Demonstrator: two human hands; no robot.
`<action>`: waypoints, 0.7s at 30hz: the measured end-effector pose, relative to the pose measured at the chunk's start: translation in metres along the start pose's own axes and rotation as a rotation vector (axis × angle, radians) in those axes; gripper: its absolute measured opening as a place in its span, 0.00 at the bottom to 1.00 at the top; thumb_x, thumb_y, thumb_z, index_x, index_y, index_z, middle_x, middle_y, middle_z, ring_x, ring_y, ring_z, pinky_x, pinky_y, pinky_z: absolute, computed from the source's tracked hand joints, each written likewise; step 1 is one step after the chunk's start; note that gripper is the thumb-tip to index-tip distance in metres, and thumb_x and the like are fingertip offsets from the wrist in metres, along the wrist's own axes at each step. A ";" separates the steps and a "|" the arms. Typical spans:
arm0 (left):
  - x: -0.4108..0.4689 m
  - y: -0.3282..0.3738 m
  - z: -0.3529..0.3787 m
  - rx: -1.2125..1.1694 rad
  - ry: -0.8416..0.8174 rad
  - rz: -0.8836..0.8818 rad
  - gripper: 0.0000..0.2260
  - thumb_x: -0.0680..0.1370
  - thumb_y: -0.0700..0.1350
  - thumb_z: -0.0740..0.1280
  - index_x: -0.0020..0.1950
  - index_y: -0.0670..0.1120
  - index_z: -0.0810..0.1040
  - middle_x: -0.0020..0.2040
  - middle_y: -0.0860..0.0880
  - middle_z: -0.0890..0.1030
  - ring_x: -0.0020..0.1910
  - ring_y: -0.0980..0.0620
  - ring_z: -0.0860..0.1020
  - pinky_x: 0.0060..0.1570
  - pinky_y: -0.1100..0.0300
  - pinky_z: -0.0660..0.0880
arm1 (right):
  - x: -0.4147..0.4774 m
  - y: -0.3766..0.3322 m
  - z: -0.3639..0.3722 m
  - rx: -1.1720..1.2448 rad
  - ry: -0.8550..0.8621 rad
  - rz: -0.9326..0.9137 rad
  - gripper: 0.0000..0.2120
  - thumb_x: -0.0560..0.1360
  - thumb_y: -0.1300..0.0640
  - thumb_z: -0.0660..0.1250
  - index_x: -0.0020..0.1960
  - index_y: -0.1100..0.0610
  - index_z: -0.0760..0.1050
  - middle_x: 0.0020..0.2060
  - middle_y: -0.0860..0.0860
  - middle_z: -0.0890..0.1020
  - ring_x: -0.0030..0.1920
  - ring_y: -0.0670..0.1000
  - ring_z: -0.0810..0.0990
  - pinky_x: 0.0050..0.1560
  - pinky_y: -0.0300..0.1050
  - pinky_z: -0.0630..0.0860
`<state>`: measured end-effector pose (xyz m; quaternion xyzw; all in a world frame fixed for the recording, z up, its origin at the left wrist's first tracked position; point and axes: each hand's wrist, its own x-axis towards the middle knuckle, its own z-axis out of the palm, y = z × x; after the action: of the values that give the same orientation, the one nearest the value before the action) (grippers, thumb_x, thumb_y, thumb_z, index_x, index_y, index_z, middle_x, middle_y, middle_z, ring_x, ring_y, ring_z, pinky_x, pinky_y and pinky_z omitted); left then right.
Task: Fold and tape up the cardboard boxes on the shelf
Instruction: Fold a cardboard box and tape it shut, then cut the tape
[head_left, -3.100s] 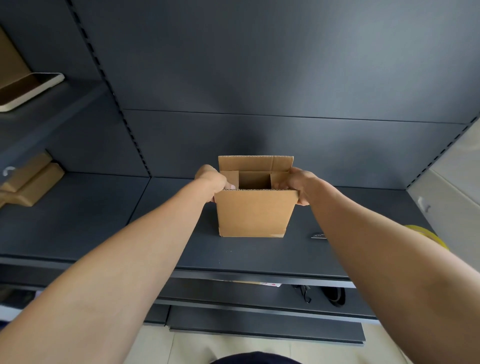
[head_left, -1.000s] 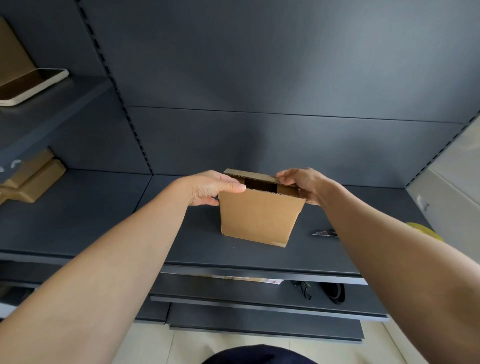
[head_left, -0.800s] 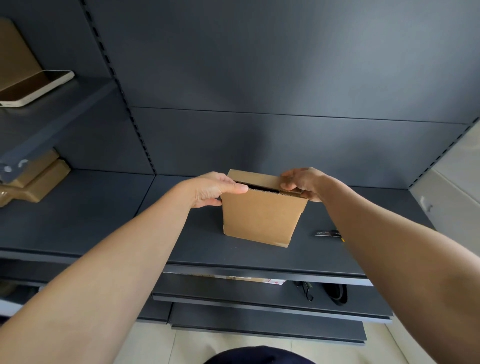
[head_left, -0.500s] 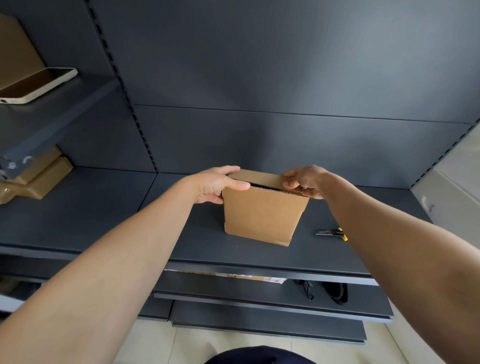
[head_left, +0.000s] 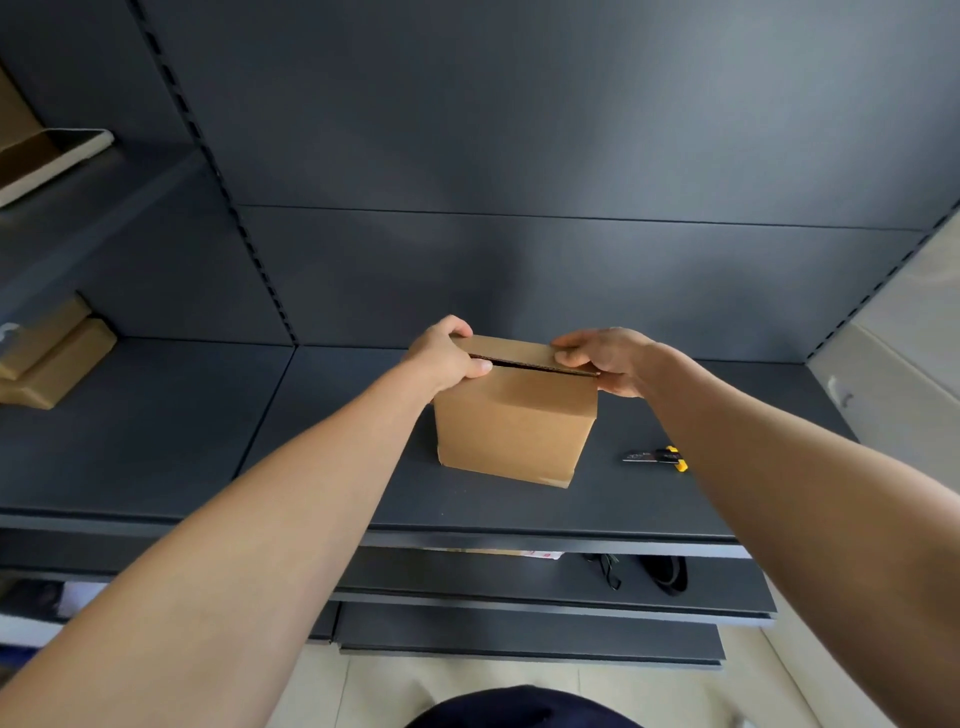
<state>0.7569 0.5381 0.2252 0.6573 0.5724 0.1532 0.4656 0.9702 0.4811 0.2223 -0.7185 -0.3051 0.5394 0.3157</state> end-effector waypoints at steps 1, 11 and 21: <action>0.001 0.000 0.001 0.011 0.013 0.001 0.19 0.72 0.44 0.73 0.60 0.54 0.72 0.58 0.51 0.72 0.50 0.48 0.76 0.51 0.50 0.78 | 0.000 0.001 0.000 -0.029 -0.005 -0.007 0.17 0.77 0.63 0.66 0.64 0.54 0.74 0.61 0.51 0.77 0.62 0.51 0.74 0.69 0.48 0.67; 0.005 -0.017 0.004 -0.168 0.010 0.016 0.20 0.74 0.48 0.73 0.65 0.57 0.76 0.72 0.55 0.69 0.66 0.47 0.72 0.66 0.47 0.70 | -0.006 0.013 0.021 -0.099 0.164 -0.048 0.17 0.80 0.57 0.62 0.68 0.49 0.71 0.60 0.52 0.77 0.60 0.52 0.76 0.65 0.50 0.72; 0.006 -0.017 0.009 -0.206 0.053 -0.018 0.20 0.74 0.48 0.72 0.64 0.59 0.76 0.72 0.53 0.69 0.68 0.47 0.69 0.68 0.48 0.67 | -0.006 0.037 0.044 -0.022 0.372 -0.270 0.23 0.78 0.45 0.62 0.70 0.50 0.67 0.64 0.50 0.73 0.59 0.51 0.74 0.58 0.44 0.72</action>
<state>0.7552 0.5383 0.2052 0.5964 0.5716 0.2244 0.5170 0.9299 0.4593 0.1868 -0.7615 -0.3410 0.3471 0.4281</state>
